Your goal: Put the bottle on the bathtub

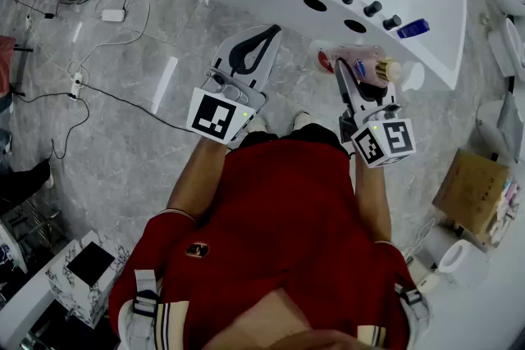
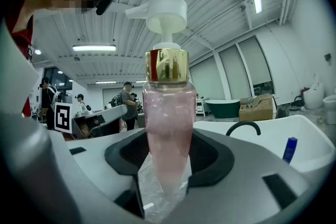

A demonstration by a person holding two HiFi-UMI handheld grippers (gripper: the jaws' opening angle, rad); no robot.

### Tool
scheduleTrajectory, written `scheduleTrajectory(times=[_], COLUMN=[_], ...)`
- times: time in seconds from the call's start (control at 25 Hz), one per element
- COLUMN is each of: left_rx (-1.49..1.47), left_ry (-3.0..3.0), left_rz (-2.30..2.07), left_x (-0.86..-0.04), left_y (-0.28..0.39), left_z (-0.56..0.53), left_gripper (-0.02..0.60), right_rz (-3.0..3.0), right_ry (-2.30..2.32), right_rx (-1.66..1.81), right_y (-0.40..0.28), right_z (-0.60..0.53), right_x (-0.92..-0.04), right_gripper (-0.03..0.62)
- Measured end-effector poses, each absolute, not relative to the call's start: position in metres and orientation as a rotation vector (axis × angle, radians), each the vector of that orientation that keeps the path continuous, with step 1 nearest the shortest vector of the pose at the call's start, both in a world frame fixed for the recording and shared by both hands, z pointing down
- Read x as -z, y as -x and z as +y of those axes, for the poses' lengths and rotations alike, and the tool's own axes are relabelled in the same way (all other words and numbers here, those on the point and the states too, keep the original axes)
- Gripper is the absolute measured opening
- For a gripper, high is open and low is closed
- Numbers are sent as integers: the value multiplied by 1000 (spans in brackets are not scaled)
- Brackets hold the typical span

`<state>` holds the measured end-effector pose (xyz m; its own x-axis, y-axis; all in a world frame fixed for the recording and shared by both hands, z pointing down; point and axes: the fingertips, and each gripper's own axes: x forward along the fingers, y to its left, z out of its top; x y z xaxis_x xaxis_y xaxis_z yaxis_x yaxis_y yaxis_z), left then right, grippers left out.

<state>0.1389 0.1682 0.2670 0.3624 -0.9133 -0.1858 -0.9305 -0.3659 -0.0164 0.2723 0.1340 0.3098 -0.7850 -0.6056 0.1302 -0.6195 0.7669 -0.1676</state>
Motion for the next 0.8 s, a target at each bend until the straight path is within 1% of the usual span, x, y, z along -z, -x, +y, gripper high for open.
scheduleTrajectory(times=[0.8], left_rx=[-246], left_ry=[2475], left_rz=[1753], left_x=[-269], left_y=[-67], left_z=[183], left_gripper=[6], right_rz=[-2870], right_ry=[-1010], right_rx=[-256], right_y=[-208], right_z=[129], right_x=[-307], right_gripper=[216])
